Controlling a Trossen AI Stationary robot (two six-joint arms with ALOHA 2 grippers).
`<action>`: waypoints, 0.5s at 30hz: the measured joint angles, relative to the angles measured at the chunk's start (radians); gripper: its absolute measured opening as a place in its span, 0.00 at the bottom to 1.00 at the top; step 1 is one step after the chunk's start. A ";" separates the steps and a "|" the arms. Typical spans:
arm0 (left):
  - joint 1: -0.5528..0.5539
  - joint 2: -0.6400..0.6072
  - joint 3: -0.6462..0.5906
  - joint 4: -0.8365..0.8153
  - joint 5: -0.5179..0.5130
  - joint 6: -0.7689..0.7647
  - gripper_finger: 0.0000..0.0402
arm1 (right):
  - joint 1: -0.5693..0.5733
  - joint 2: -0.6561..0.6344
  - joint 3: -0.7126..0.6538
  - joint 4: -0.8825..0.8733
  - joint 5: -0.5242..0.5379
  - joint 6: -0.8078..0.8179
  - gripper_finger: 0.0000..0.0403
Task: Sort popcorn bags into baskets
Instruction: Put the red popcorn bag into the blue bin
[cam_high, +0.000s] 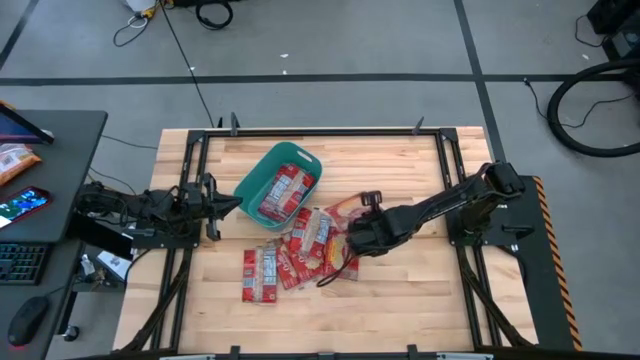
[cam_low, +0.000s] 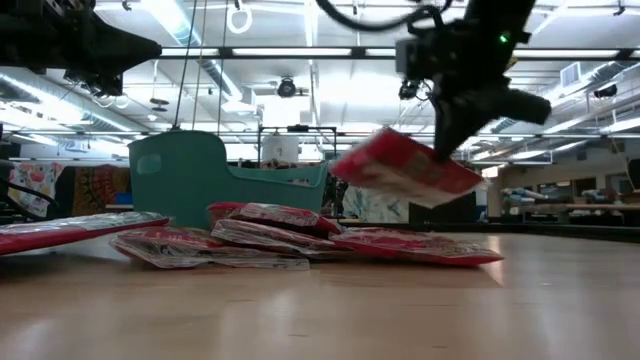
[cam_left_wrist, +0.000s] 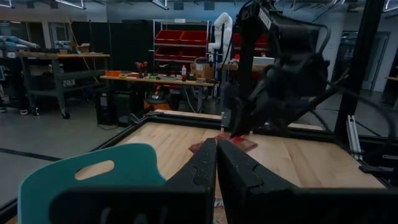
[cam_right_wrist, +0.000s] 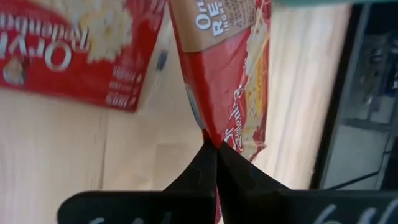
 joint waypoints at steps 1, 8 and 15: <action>0.000 0.000 0.000 0.000 0.000 0.000 0.05 | 0.000 0.000 0.013 0.000 0.007 -0.005 0.00; 0.000 0.000 0.000 -0.001 0.000 0.000 0.05 | 0.005 0.000 0.057 0.119 0.074 -0.074 0.00; 0.000 0.000 0.000 -0.002 0.000 0.001 0.05 | 0.002 0.000 0.057 0.353 0.171 -0.276 0.00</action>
